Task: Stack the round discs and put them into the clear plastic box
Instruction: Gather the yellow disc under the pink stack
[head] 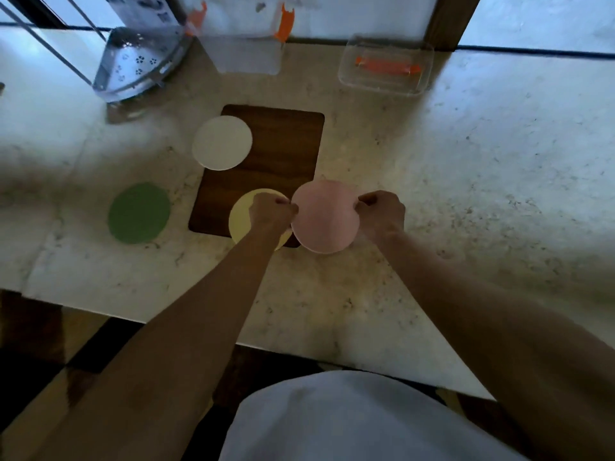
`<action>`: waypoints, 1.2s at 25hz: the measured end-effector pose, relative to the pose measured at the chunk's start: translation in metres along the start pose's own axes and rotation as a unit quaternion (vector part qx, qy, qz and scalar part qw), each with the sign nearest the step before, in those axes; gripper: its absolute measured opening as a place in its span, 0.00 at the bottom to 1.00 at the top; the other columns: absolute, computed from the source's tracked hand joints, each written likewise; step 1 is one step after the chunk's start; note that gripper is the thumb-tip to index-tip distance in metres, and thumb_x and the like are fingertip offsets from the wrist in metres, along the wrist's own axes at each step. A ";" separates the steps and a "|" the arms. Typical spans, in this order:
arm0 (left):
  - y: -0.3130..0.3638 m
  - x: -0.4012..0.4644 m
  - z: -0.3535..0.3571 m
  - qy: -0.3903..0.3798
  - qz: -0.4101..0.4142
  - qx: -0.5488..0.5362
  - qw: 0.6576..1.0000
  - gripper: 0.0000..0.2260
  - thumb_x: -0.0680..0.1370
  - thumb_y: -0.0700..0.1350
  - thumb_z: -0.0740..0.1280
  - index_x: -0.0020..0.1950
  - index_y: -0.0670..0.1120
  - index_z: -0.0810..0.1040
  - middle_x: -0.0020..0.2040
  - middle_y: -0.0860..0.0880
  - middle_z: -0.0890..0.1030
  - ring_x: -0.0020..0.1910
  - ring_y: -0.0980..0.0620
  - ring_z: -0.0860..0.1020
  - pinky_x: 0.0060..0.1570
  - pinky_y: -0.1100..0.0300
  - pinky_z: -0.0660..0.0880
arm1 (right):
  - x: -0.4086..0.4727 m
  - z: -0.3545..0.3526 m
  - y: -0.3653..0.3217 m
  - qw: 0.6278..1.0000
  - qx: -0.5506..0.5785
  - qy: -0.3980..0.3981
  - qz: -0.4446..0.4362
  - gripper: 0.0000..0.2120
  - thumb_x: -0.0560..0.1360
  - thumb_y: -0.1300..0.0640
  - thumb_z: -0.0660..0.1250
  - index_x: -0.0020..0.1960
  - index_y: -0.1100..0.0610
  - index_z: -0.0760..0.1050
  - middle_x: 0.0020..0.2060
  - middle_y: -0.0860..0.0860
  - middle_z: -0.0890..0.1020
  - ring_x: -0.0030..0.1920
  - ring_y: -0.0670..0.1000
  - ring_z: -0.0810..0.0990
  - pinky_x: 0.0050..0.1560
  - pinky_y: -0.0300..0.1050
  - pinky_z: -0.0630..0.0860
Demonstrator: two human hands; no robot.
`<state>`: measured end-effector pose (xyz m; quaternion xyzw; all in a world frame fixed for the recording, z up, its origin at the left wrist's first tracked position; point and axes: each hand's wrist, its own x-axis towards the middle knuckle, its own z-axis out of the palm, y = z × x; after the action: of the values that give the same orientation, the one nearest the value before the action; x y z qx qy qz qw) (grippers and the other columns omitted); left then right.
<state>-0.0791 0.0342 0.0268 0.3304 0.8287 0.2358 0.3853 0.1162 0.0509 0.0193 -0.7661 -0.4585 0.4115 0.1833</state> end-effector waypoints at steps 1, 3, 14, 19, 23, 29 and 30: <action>-0.012 0.002 -0.010 -0.002 -0.004 -0.009 1.000 0.03 0.70 0.39 0.74 0.42 0.42 0.83 0.42 0.40 0.85 0.39 0.42 0.84 0.45 0.44 0.83 | -0.007 0.009 -0.001 1.000 0.008 -0.002 0.006 0.09 0.73 0.57 0.67 0.50 0.53 0.83 0.46 0.51 0.85 0.42 0.49 0.80 0.46 0.39 0.76; -0.033 0.011 -0.034 -0.011 -0.005 -0.028 1.000 0.07 0.70 0.39 0.74 0.47 0.40 0.84 0.44 0.39 0.85 0.42 0.41 0.84 0.47 0.43 0.83 | -0.020 0.031 -0.007 1.000 0.007 -0.005 0.005 0.09 0.73 0.58 0.67 0.51 0.54 0.83 0.47 0.51 0.85 0.44 0.49 0.80 0.50 0.40 0.76; -0.083 0.089 -0.120 -0.166 -0.005 -0.064 0.984 0.09 0.70 0.31 0.73 0.38 0.44 0.79 0.51 0.35 0.83 0.45 0.37 0.84 0.43 0.40 0.83 | -0.056 0.125 -0.046 0.996 -0.038 0.078 0.007 0.08 0.76 0.58 0.70 0.54 0.56 0.82 0.51 0.53 0.84 0.52 0.52 0.81 0.56 0.44 0.73; -0.082 0.107 -0.124 -0.180 -0.007 -0.065 0.982 0.10 0.72 0.29 0.71 0.36 0.43 0.77 0.54 0.35 0.81 0.50 0.34 0.82 0.45 0.38 0.82 | -0.049 0.146 -0.053 0.994 -0.074 0.078 0.004 0.08 0.76 0.57 0.69 0.54 0.56 0.82 0.52 0.53 0.84 0.53 0.53 0.81 0.55 0.41 0.71; -0.077 0.118 -0.119 -0.179 -0.001 -0.041 0.983 0.07 0.72 0.30 0.72 0.38 0.40 0.78 0.53 0.35 0.81 0.49 0.36 0.82 0.44 0.39 0.82 | -0.035 0.148 -0.051 0.994 -0.086 0.070 0.007 0.08 0.76 0.57 0.70 0.54 0.56 0.82 0.52 0.53 0.84 0.53 0.52 0.81 0.52 0.39 0.70; -0.081 0.127 -0.112 -0.138 0.031 0.062 0.988 0.04 0.71 0.33 0.73 0.41 0.40 0.80 0.50 0.38 0.82 0.41 0.40 0.83 0.41 0.42 0.84 | -0.025 0.160 -0.044 0.994 -0.088 0.053 0.035 0.08 0.76 0.56 0.69 0.54 0.55 0.82 0.53 0.53 0.84 0.54 0.53 0.81 0.55 0.42 0.72; -0.082 0.127 -0.112 -0.131 0.040 0.074 0.988 0.04 0.71 0.34 0.73 0.41 0.41 0.80 0.49 0.38 0.82 0.41 0.40 0.83 0.41 0.43 0.84 | -0.024 0.162 -0.043 0.994 -0.085 0.054 0.038 0.08 0.76 0.55 0.68 0.53 0.55 0.82 0.52 0.53 0.84 0.54 0.53 0.81 0.54 0.41 0.71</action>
<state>-0.2597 0.0567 -0.0205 0.4188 0.7727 0.1432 0.4551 -0.0424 0.0369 -0.0376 -0.8168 -0.4519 0.3354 0.1268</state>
